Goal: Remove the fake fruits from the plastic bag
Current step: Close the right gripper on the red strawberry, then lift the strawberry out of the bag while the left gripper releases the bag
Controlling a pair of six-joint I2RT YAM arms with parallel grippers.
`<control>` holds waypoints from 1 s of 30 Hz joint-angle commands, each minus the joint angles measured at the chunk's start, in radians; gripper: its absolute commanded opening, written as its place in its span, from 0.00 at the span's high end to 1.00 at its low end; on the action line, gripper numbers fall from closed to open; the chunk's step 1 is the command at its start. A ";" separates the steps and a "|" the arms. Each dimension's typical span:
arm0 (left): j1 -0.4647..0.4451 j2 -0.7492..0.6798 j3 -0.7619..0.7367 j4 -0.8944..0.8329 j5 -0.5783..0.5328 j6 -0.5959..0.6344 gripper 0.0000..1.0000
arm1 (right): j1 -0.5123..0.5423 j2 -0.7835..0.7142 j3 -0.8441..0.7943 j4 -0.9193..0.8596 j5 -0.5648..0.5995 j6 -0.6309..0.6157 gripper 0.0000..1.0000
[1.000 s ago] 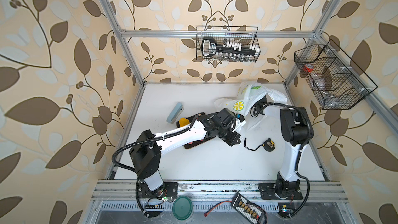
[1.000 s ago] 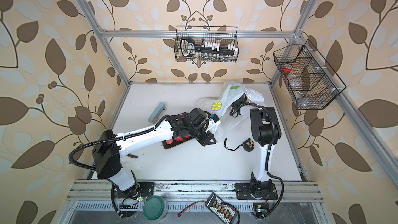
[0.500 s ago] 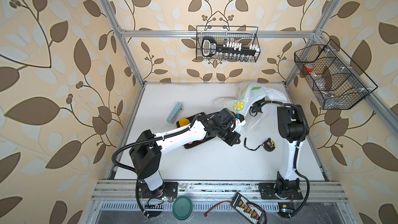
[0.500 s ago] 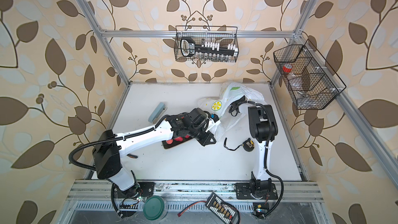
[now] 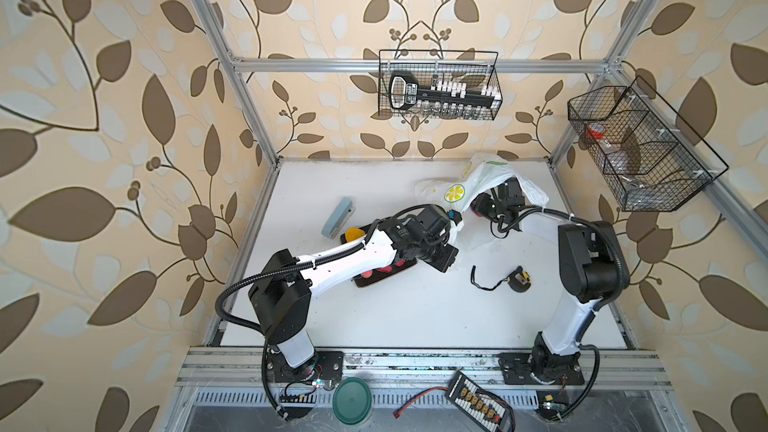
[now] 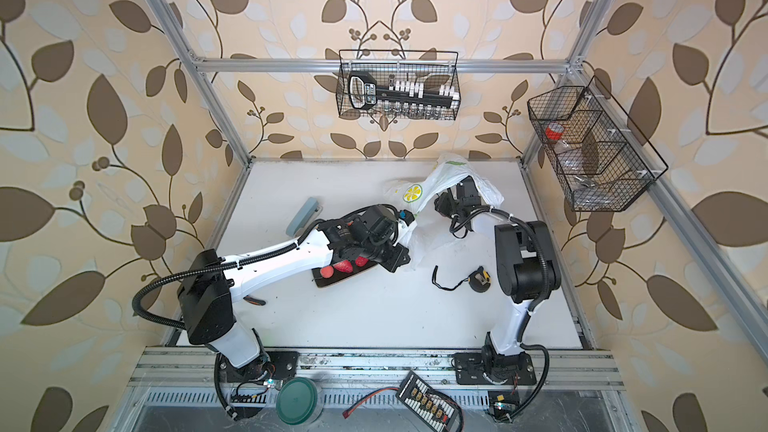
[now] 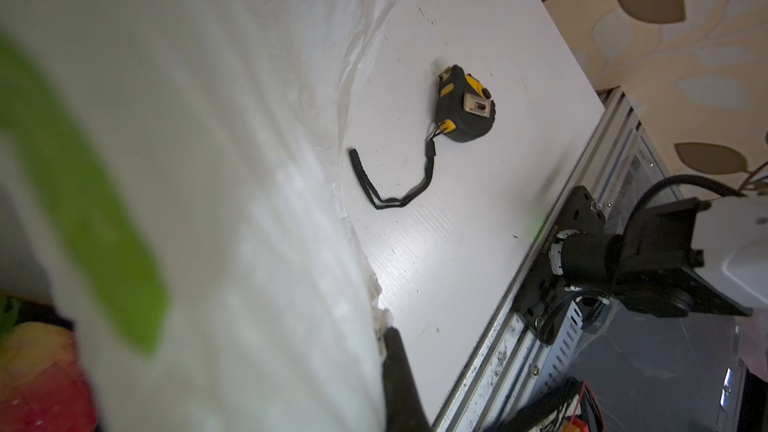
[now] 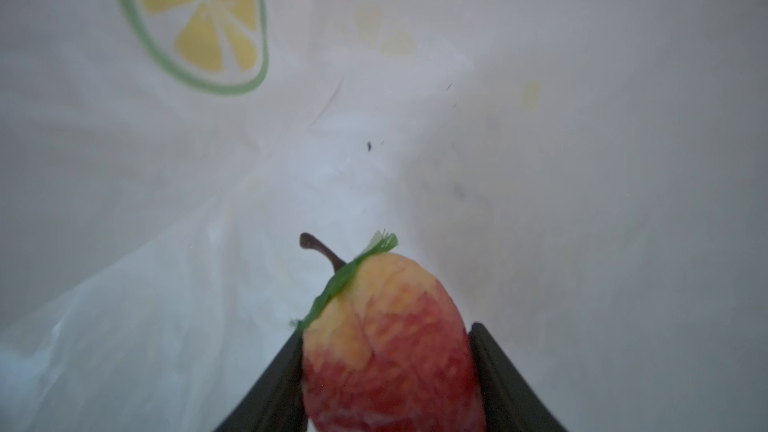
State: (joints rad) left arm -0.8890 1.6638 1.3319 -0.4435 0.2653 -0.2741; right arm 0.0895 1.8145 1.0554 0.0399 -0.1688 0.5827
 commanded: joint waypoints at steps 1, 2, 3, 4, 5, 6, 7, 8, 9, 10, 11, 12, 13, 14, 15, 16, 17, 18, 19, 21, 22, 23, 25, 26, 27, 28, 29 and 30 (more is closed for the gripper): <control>0.041 0.017 0.048 0.049 -0.039 -0.025 1.00 | -0.001 -0.078 -0.088 -0.070 -0.106 -0.052 0.60; 0.049 0.025 0.057 0.052 -0.036 -0.024 1.00 | -0.001 -0.100 -0.108 -0.080 -0.117 -0.059 0.60; 0.056 0.039 0.070 0.051 -0.034 -0.018 1.00 | -0.002 -0.128 -0.130 -0.094 -0.128 -0.069 0.60; 0.062 0.050 0.083 0.052 -0.031 -0.013 1.00 | -0.001 -0.155 -0.149 -0.109 -0.139 -0.078 0.60; 0.066 0.060 0.093 0.052 -0.031 -0.008 1.00 | -0.002 -0.177 -0.163 -0.123 -0.150 -0.084 0.60; 0.071 0.075 0.107 0.051 -0.027 -0.005 1.00 | -0.002 -0.203 -0.181 -0.139 -0.164 -0.089 0.60; 0.076 0.090 0.118 0.053 -0.023 -0.004 1.00 | -0.001 -0.235 -0.198 -0.151 -0.177 -0.089 0.60; 0.079 0.103 0.128 0.055 -0.017 -0.002 1.00 | -0.001 -0.262 -0.216 -0.159 -0.187 -0.088 0.60; 0.081 0.119 0.139 0.057 -0.013 -0.001 1.00 | -0.002 -0.295 -0.236 -0.169 -0.196 -0.083 0.60; 0.082 0.135 0.150 0.057 -0.008 -0.001 1.00 | -0.001 -0.324 -0.255 -0.176 -0.203 -0.079 0.60; 0.082 0.149 0.160 0.057 -0.003 -0.001 1.00 | -0.001 -0.357 -0.274 -0.177 -0.208 -0.076 0.60; 0.082 0.164 0.170 0.060 0.002 -0.001 1.00 | -0.001 -0.398 -0.295 -0.180 -0.211 -0.070 0.60; 0.082 0.179 0.182 0.060 0.009 -0.003 1.00 | -0.001 -0.438 -0.314 -0.183 -0.213 -0.065 0.60; 0.082 0.191 0.192 0.061 0.014 -0.003 1.00 | -0.002 -0.470 -0.329 -0.184 -0.220 -0.059 0.60; 0.082 0.206 0.204 0.063 0.017 -0.004 1.00 | -0.002 -0.510 -0.349 -0.186 -0.233 -0.048 0.60; 0.081 0.221 0.218 0.064 0.019 -0.005 1.00 | -0.001 -0.544 -0.368 -0.184 -0.252 -0.037 0.60; 0.082 0.233 0.229 0.062 0.020 -0.004 1.00 | -0.001 -0.571 -0.384 -0.187 -0.271 -0.031 0.60; 0.083 0.246 0.246 0.061 0.021 -0.003 1.00 | -0.002 -0.597 -0.399 -0.203 -0.286 -0.027 0.60; 0.084 0.260 0.263 0.058 0.020 -0.002 1.00 | -0.002 -0.621 -0.410 -0.228 -0.296 -0.023 0.60; 0.088 0.283 0.291 0.054 0.020 0.000 1.00 | 0.001 -0.670 -0.430 -0.273 -0.314 -0.015 0.60; 0.091 0.294 0.303 0.052 0.021 0.000 1.00 | 0.001 -0.701 -0.441 -0.294 -0.316 -0.004 0.60; 0.093 0.304 0.312 0.050 0.022 0.000 1.00 | 0.004 -0.730 -0.451 -0.307 -0.321 0.004 0.60; 0.094 0.321 0.323 0.045 0.026 -0.001 1.00 | 0.009 -0.801 -0.460 -0.351 -0.319 0.019 0.60; 0.094 0.325 0.322 0.044 0.027 0.001 1.00 | 0.012 -0.831 -0.458 -0.369 -0.316 0.023 0.60; 0.092 0.326 0.317 0.042 0.018 0.005 0.97 | 0.015 -0.866 -0.453 -0.396 -0.307 0.028 0.60; 0.089 0.324 0.309 0.036 0.002 0.006 0.89 | 0.016 -0.897 -0.442 -0.423 -0.292 0.033 0.60; 0.084 0.321 0.303 0.032 -0.015 0.012 0.81 | 0.016 -0.922 -0.435 -0.445 -0.279 0.038 0.60; 0.079 0.313 0.292 0.030 -0.031 0.017 0.73 | 0.016 -0.950 -0.426 -0.466 -0.258 0.043 0.60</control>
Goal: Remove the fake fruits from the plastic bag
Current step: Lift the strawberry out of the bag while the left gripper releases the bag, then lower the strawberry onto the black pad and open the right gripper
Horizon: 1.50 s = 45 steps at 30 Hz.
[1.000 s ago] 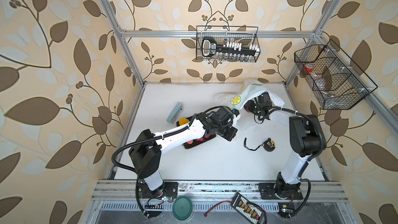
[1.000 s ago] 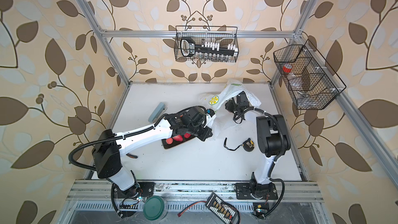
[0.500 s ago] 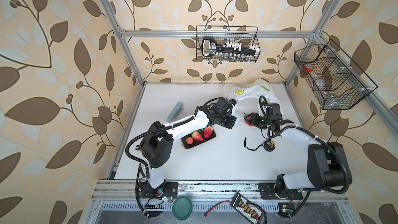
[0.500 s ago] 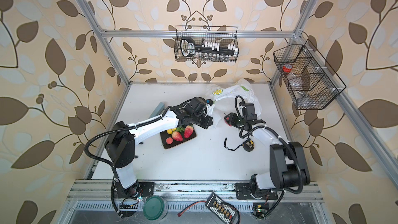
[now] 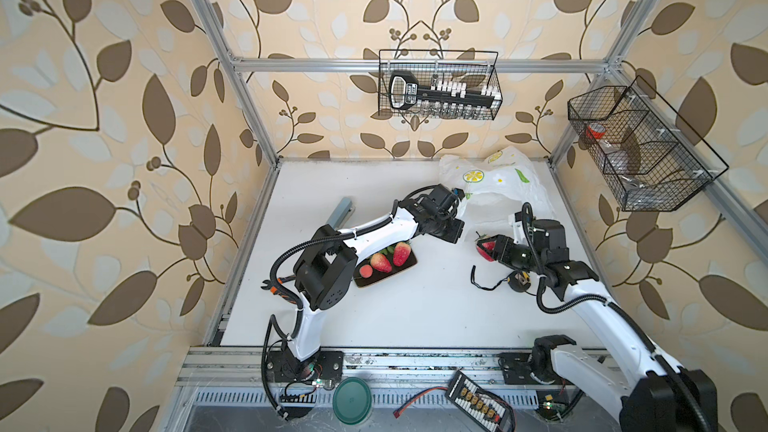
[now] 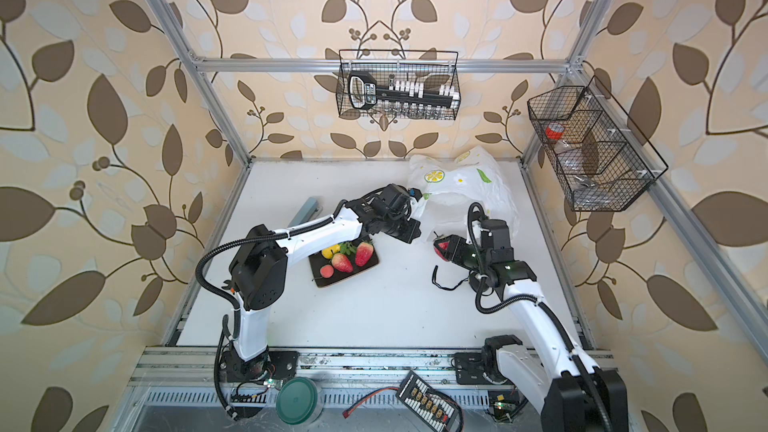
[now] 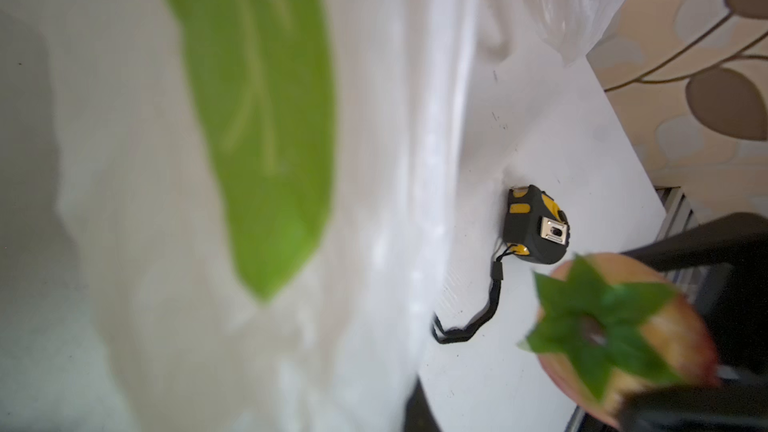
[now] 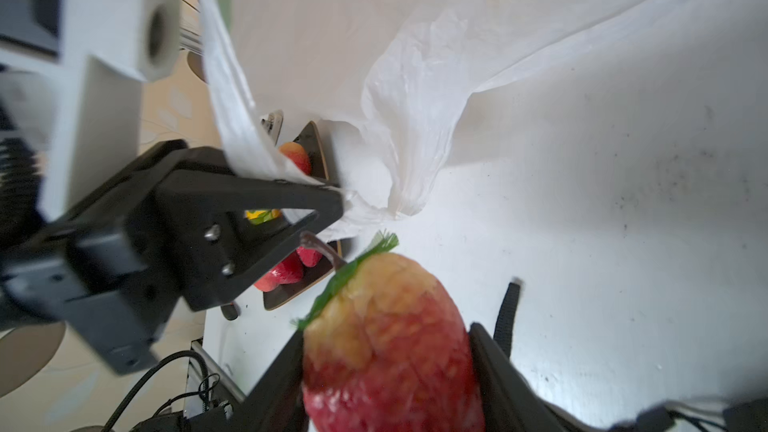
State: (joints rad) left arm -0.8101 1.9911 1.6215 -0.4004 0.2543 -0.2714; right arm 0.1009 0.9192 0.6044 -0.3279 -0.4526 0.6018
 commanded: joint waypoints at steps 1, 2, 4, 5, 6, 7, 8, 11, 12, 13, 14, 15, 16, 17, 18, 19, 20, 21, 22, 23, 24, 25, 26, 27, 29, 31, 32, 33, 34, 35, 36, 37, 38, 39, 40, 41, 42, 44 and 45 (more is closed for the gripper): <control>-0.004 -0.024 -0.009 -0.012 -0.028 0.015 0.65 | 0.005 -0.076 0.036 -0.123 0.053 0.025 0.60; -0.006 -0.035 -0.020 -0.008 -0.029 0.014 0.59 | 0.004 -0.094 0.046 -0.142 0.072 0.026 0.61; -0.009 -0.067 -0.050 0.009 -0.008 0.017 0.46 | 0.005 -0.130 0.080 -0.178 0.121 0.023 0.61; -0.009 -0.082 -0.060 0.011 0.017 0.023 0.40 | 0.004 -0.140 0.094 -0.189 0.137 0.019 0.61; -0.013 -0.103 -0.070 0.009 0.028 0.023 0.34 | 0.005 -0.153 0.111 -0.199 0.151 0.010 0.61; -0.019 -0.128 -0.093 0.015 0.032 0.028 0.28 | 0.005 -0.161 0.131 -0.211 0.167 -0.004 0.61; -0.024 -0.155 -0.115 0.026 0.033 0.030 0.24 | 0.005 -0.167 0.144 -0.221 0.181 -0.020 0.61; -0.032 -0.245 -0.183 0.049 0.033 0.026 0.13 | 0.004 -0.176 0.184 -0.245 0.210 -0.071 0.62; -0.034 -0.279 -0.202 0.048 0.032 0.026 0.01 | 0.006 -0.178 0.200 -0.246 0.207 -0.087 0.62; -0.035 -0.310 -0.223 0.047 0.036 0.026 0.01 | 0.006 -0.179 0.216 -0.244 0.200 -0.099 0.62; -0.034 -0.339 -0.241 0.046 0.037 0.026 0.01 | 0.005 -0.181 0.230 -0.237 0.185 -0.113 0.62; -0.035 -0.374 -0.266 0.051 0.040 0.024 0.01 | 0.005 -0.182 0.242 -0.215 0.147 -0.138 0.61; -0.034 -0.409 -0.299 0.060 0.041 0.021 0.01 | 0.007 -0.184 0.251 -0.190 0.116 -0.159 0.61; -0.034 -0.442 -0.329 0.069 0.035 0.013 0.01 | 0.010 -0.187 0.255 -0.164 0.100 -0.173 0.61; -0.034 -0.479 -0.361 0.074 0.016 0.006 0.01 | 0.014 -0.185 0.259 -0.133 0.082 -0.188 0.60; -0.035 -0.517 -0.389 0.074 -0.027 -0.005 0.01 | 0.023 -0.176 0.264 -0.107 0.069 -0.203 0.61; -0.032 -0.541 -0.408 0.066 -0.084 -0.024 0.01 | 0.039 -0.162 0.272 -0.093 0.066 -0.215 0.62; -0.030 -0.604 -0.428 0.052 -0.159 -0.049 0.01 | 0.071 -0.138 0.287 -0.086 0.078 -0.235 0.62; -0.020 -0.642 -0.447 0.040 -0.230 -0.077 0.01 | 0.121 -0.108 0.305 -0.083 0.108 -0.254 0.63; -0.008 -0.676 -0.461 0.027 -0.290 -0.102 0.01 | 0.174 -0.080 0.322 -0.085 0.146 -0.274 0.63; 0.009 -0.713 -0.474 0.006 -0.366 -0.138 0.01 | 0.249 -0.043 0.338 -0.084 0.197 -0.296 0.63; 0.031 -0.748 -0.486 -0.017 -0.435 -0.175 0.01 | 0.334 -0.006 0.352 -0.078 0.269 -0.320 0.63; 0.054 -0.779 -0.494 -0.040 -0.495 -0.208 0.01 | 0.408 0.028 0.363 -0.071 0.330 -0.340 0.63; 0.078 -0.811 -0.503 -0.069 -0.555 -0.246 0.01 | 0.497 0.073 0.374 -0.062 0.398 -0.366 0.62; 0.117 -0.870 -0.525 -0.118 -0.655 -0.314 0.01 | 0.622 0.167 0.396 -0.042 0.483 -0.407 0.62; 0.141 -0.934 -0.555 -0.144 -0.745 -0.358 0.01 | 0.708 0.272 0.415 0.008 0.539 -0.429 0.62; 0.146 -0.963 -0.571 -0.151 -0.787 -0.374 0.01 | 0.734 0.319 0.428 0.034 0.551 -0.434 0.62; 0.150 -0.994 -0.586 -0.163 -0.831 -0.397 0.01 | 0.753 0.366 0.448 0.063 0.560 -0.436 0.62; 0.152 -1.022 -0.598 -0.183 -0.876 -0.424 0.01 | 0.764 0.426 0.471 0.091 0.568 -0.432 0.62; 0.152 -1.046 -0.606 -0.202 -0.915 -0.446 0.01 | 0.769 0.474 0.493 0.113 0.566 -0.428 0.62; 0.154 -1.070 -0.611 -0.236 -0.957 -0.475 0.01 | 0.775 0.532 0.523 0.132 0.569 -0.425 0.62; 0.155 -1.095 -0.614 -0.274 -0.997 -0.509 0.01 | 0.776 0.591 0.558 0.143 0.574 -0.420 0.62; 0.155 -1.117 -0.617 -0.311 -1.033 -0.545 0.01 | 0.779 0.639 0.593 0.146 0.575 -0.421 0.62; 0.154 -1.142 -0.622 -0.348 -1.065 -0.575 0.01 | 0.780 0.695 0.635 0.146 0.585 -0.422 0.62; 0.154 -1.167 -0.630 -0.378 -1.090 -0.606 0.01 | 0.781 0.748 0.679 0.142 0.594 -0.422 0.62; 0.155 -1.190 -0.638 -0.395 -1.107 -0.621 0.01 | 0.781 0.794 0.720 0.135 0.594 -0.424 0.62; 0.154 -1.215 -0.648 -0.412 -1.119 -0.627 0.01 | 0.781 0.842 0.766 0.124 0.595 -0.424 0.62; 0.154 -1.257 -0.667 -0.432 -1.130 -0.629 0.01 | 0.782 0.928 0.844 0.102 0.597 -0.422 0.62; 0.154 -1.272 -0.675 -0.446 -1.132 -0.630 0.01 | 0.780 0.969 0.880 0.093 0.595 -0.422 0.62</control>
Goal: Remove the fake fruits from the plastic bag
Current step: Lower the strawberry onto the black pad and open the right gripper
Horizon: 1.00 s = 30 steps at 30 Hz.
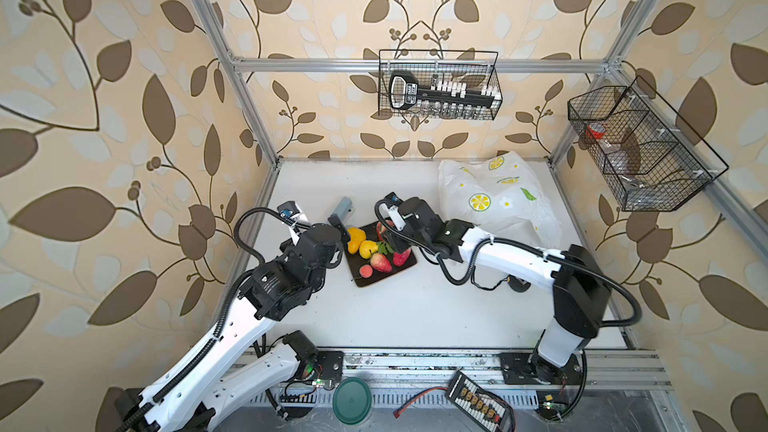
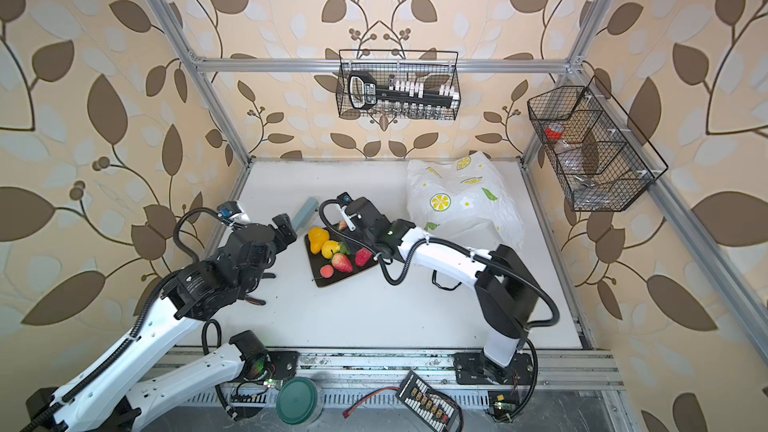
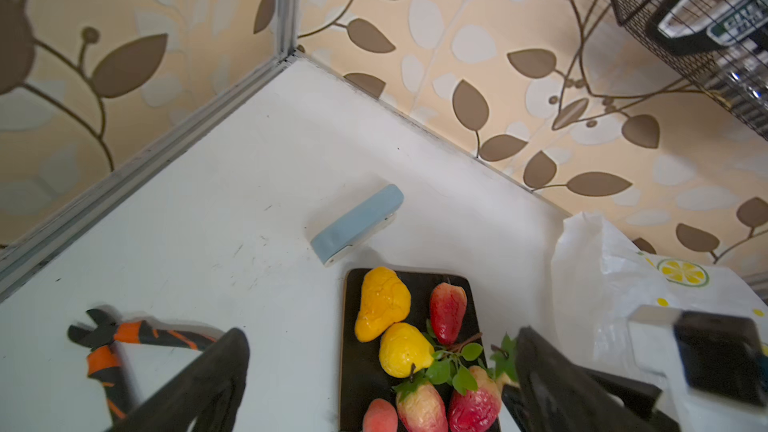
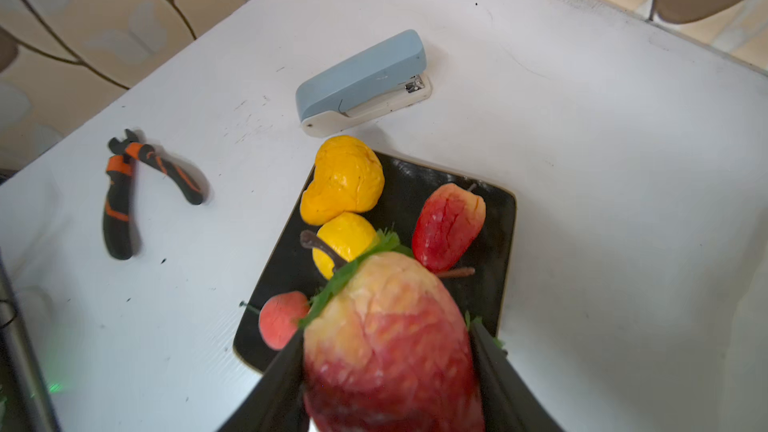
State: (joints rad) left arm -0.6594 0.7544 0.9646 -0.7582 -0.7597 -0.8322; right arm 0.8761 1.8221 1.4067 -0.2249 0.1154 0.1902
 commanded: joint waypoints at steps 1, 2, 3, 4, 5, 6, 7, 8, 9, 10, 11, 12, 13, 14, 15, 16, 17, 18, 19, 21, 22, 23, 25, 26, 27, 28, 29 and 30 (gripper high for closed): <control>0.004 -0.049 -0.025 -0.107 -0.121 -0.077 0.01 | 0.007 0.103 0.108 -0.016 0.032 -0.010 0.62; 0.004 -0.058 -0.028 -0.127 -0.123 -0.089 0.01 | 0.006 0.132 0.130 -0.019 0.035 -0.011 0.62; 0.004 -0.067 -0.030 -0.151 -0.125 -0.102 0.01 | 0.008 0.163 0.159 -0.021 0.037 -0.014 0.62; 0.003 -0.074 -0.032 -0.171 -0.127 -0.116 0.01 | 0.006 0.195 0.186 -0.025 0.040 -0.014 0.61; 0.003 -0.080 -0.035 -0.186 -0.127 -0.125 0.01 | 0.007 0.219 0.212 -0.029 0.041 -0.014 0.61; 0.003 -0.087 -0.038 -0.200 -0.128 -0.133 0.01 | 0.007 0.249 0.240 -0.034 0.041 -0.015 0.60; 0.004 -0.094 -0.041 -0.210 -0.128 -0.138 0.01 | 0.006 0.276 0.267 -0.042 0.041 -0.014 0.60; 0.004 -0.100 -0.045 -0.214 -0.128 -0.140 0.01 | 0.007 0.300 0.288 -0.049 0.041 -0.012 0.60; 0.003 -0.104 -0.047 -0.217 -0.130 -0.140 0.01 | 0.007 0.323 0.307 -0.055 0.045 -0.007 0.59; 0.003 -0.107 -0.049 -0.221 -0.132 -0.139 0.01 | 0.006 0.343 0.323 -0.061 0.055 -0.001 0.59; 0.004 -0.109 -0.049 -0.223 -0.134 -0.139 0.01 | 0.005 0.359 0.331 -0.064 0.061 0.002 0.59; 0.004 -0.110 -0.049 -0.225 -0.136 -0.137 0.01 | 0.006 0.372 0.337 -0.066 0.067 0.006 0.58; 0.003 -0.109 -0.047 -0.224 -0.136 -0.129 0.01 | 0.006 0.383 0.341 -0.068 0.073 0.010 0.57; 0.003 -0.107 -0.047 -0.221 -0.136 -0.124 0.01 | 0.005 0.391 0.341 -0.068 0.078 0.012 0.55; 0.004 -0.106 -0.045 -0.218 -0.135 -0.117 0.01 | 0.006 0.400 0.343 -0.069 0.081 0.015 0.53; 0.004 -0.104 -0.045 -0.214 -0.131 -0.109 0.01 | 0.006 0.408 0.345 -0.073 0.085 0.017 0.51; 0.004 -0.101 -0.044 -0.208 -0.129 -0.102 0.01 | 0.006 0.412 0.346 -0.077 0.087 0.019 0.46; 0.003 -0.100 -0.043 -0.205 -0.126 -0.097 0.01 | 0.006 0.414 0.345 -0.080 0.089 0.022 0.43; 0.003 -0.097 -0.041 -0.200 -0.123 -0.090 0.01 | 0.005 0.411 0.340 -0.082 0.090 0.026 0.39; 0.003 -0.093 -0.041 -0.192 -0.120 -0.081 0.01 | 0.006 0.400 0.327 -0.077 0.087 0.032 0.34; 0.004 -0.090 -0.043 -0.186 -0.118 -0.075 0.01 | 0.007 0.391 0.322 -0.074 0.089 0.036 0.31; 0.004 -0.087 -0.045 -0.177 -0.115 -0.068 0.01 | 0.006 0.382 0.316 -0.071 0.090 0.039 0.29; 0.003 -0.077 -0.051 -0.167 -0.110 -0.061 0.01 | 0.005 0.362 0.308 -0.064 0.092 0.043 0.26; 0.003 -0.068 -0.051 -0.167 -0.111 -0.063 0.01 | 0.006 0.350 0.305 -0.058 0.090 0.043 0.25; 0.004 -0.059 -0.049 -0.166 -0.112 -0.064 0.01 | 0.006 0.341 0.304 -0.057 0.089 0.045 0.24; 0.004 -0.049 -0.049 -0.164 -0.113 -0.063 0.01 | 0.006 0.328 0.302 -0.057 0.088 0.046 0.24; 0.004 -0.037 -0.047 -0.161 -0.116 -0.063 0.01 | 0.005 0.312 0.298 -0.056 0.086 0.045 0.24; 0.003 -0.028 -0.046 -0.155 -0.118 -0.060 0.01 | 0.007 0.296 0.295 -0.056 0.084 0.048 0.24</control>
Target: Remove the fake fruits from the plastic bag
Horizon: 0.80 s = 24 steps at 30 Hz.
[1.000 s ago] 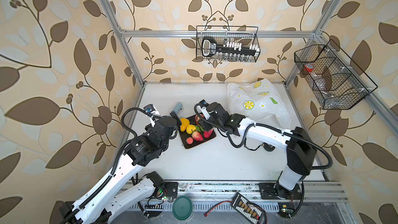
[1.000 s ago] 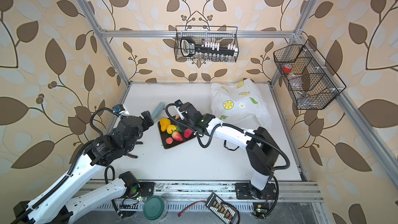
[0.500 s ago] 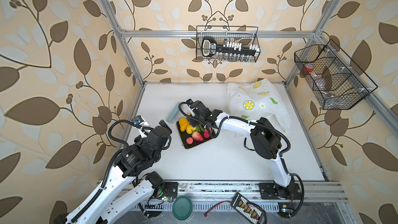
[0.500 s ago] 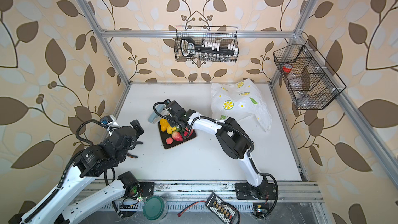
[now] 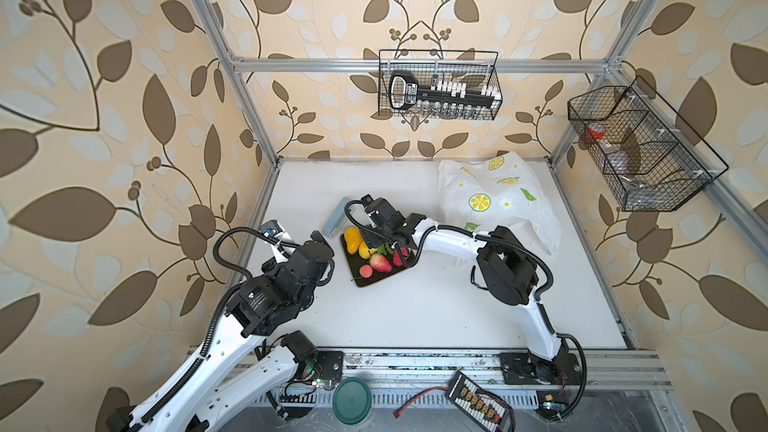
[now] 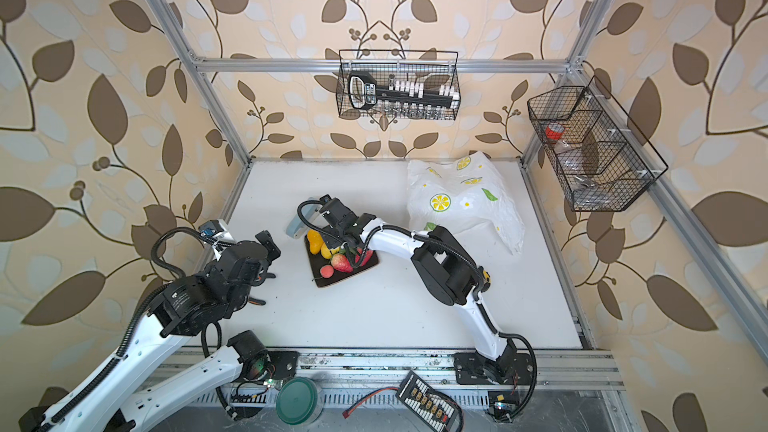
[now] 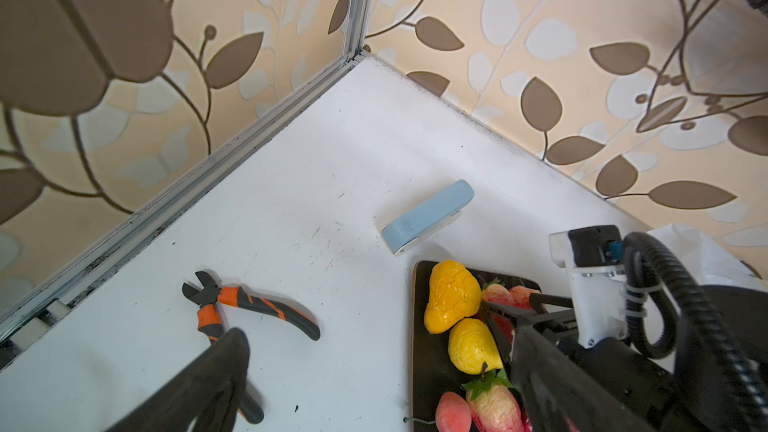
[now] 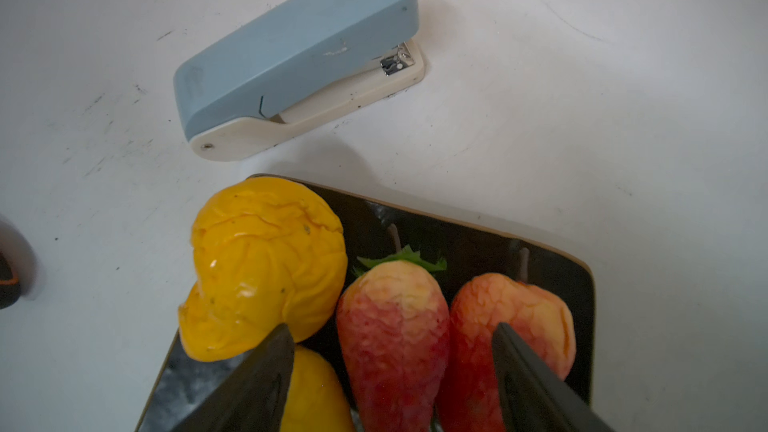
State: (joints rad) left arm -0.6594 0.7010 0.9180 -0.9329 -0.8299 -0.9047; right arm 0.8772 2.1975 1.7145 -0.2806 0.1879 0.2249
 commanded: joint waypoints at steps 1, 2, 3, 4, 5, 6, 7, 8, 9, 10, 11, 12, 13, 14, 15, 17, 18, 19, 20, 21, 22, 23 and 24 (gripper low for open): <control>0.003 0.035 -0.001 0.037 -0.050 0.024 0.01 | 0.005 -0.102 -0.021 0.001 0.010 0.012 0.24; 0.004 0.045 -0.002 0.056 -0.053 0.040 0.01 | 0.004 -0.128 -0.030 0.001 0.009 0.013 0.24; 0.003 0.055 -0.004 0.074 -0.056 0.043 0.01 | 0.004 -0.157 -0.043 0.003 0.011 0.013 0.24; 0.004 0.066 -0.005 0.093 -0.063 0.075 0.01 | 0.005 -0.195 -0.063 0.004 0.017 0.011 0.24; 0.006 0.078 -0.007 0.114 -0.070 0.094 0.01 | 0.005 -0.239 -0.091 0.010 0.027 0.006 0.24; 0.009 0.087 -0.008 0.135 -0.073 0.110 0.01 | 0.004 -0.283 -0.121 0.015 0.040 -0.001 0.25; 0.018 0.098 -0.011 0.156 -0.074 0.127 0.01 | 0.003 -0.337 -0.162 0.021 0.061 -0.009 0.25; 0.033 0.108 -0.016 0.179 -0.070 0.148 0.01 | 0.000 -0.398 -0.206 0.022 0.083 -0.014 0.25; 0.046 0.114 -0.023 0.204 -0.063 0.170 0.01 | -0.006 -0.452 -0.247 0.024 0.103 -0.016 0.25; 0.068 0.118 -0.031 0.234 -0.049 0.195 0.01 | -0.018 -0.517 -0.302 0.027 0.126 -0.016 0.26; 0.095 0.121 -0.042 0.263 -0.032 0.216 0.01 | -0.033 -0.593 -0.359 0.030 0.153 -0.014 0.26; 0.118 0.123 -0.054 0.290 -0.015 0.233 0.01 | -0.050 -0.656 -0.410 0.030 0.176 -0.008 0.26; 0.148 0.124 -0.069 0.323 0.008 0.258 0.01 | -0.078 -0.730 -0.470 0.030 0.202 0.003 0.26; 0.178 0.127 -0.083 0.356 0.030 0.279 0.01 | -0.110 -0.805 -0.530 0.030 0.227 0.017 0.26; 0.202 0.131 -0.097 0.379 0.045 0.290 0.01 | -0.138 -0.875 -0.581 0.030 0.250 0.025 0.26; 0.259 0.142 -0.123 0.431 0.082 0.328 0.01 | -0.221 -1.020 -0.694 0.030 0.294 0.023 0.26; 0.278 0.148 -0.136 0.454 0.090 0.342 0.01 | -0.256 -1.077 -0.741 0.034 0.309 0.016 0.26; 0.302 0.157 -0.150 0.478 0.096 0.361 0.01 | -0.309 -1.137 -0.792 0.039 0.323 0.008 0.26; 0.325 0.164 -0.163 0.503 0.103 0.380 0.01 | -0.365 -1.191 -0.841 0.046 0.332 0.005 0.26; 0.344 0.172 -0.175 0.522 0.107 0.392 0.01 | -0.417 -1.229 -0.884 0.058 0.337 0.004 0.23; 0.369 0.179 -0.188 0.551 0.115 0.414 0.01 | -0.474 -1.272 -0.944 0.084 0.342 0.001 0.21; 0.392 0.186 -0.207 0.584 0.122 0.437 0.01 | -0.541 -1.305 -1.004 0.123 0.337 -0.005 0.21; 0.410 0.192 -0.224 0.615 0.127 0.455 0.01 | -0.592 -1.327 -1.057 0.168 0.322 -0.017 0.21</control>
State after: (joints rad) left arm -0.2897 0.8856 0.7250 -0.4500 -0.7158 -0.5400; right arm 0.3740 0.9031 0.7727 -0.1768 0.4808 0.2287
